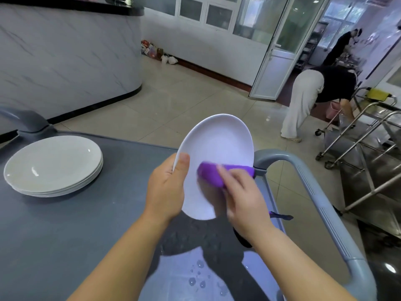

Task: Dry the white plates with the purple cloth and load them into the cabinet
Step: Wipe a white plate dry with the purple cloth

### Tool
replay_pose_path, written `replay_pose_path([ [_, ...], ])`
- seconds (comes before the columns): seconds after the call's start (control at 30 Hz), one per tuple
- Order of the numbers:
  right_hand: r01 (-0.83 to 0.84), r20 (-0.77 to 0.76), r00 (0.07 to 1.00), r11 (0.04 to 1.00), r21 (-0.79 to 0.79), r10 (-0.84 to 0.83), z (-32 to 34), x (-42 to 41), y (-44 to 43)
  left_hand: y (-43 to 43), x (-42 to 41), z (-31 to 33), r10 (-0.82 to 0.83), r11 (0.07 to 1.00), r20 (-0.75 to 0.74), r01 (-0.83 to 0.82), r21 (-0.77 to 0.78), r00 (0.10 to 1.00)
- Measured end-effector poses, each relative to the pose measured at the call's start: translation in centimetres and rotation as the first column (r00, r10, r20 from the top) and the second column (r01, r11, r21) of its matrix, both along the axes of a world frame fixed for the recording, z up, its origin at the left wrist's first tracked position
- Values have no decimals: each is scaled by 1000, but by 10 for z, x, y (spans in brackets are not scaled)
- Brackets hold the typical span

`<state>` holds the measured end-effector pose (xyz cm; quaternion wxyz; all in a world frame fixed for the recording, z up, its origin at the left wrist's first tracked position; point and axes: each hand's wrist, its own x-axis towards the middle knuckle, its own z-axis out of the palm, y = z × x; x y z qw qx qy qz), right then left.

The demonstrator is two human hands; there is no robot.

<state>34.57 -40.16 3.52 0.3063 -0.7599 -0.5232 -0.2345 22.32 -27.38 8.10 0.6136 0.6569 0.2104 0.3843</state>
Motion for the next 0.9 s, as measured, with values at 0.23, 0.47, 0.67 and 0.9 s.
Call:
replay_pose_path([
  [0.23, 174, -357, 928, 972, 160, -107, 56, -4, 32, -12, 2, -3, -99, 995, -67, 97, -35, 993],
  [0.47, -261, -189, 951, 962, -78, 243, 35, -32, 33, 9, -3, -2, -40, 976, -149, 7, -216, 988],
  [0.67, -387, -258, 906, 904, -180, 336, 29, -26, 21, 12, -8, -5, -128, 918, -93, 82, -387, 988],
  [0.9, -287, -325, 927, 915, -284, 189, 17, -26, -4, 21, -6, 0, -27, 900, -156, -44, -434, 987],
])
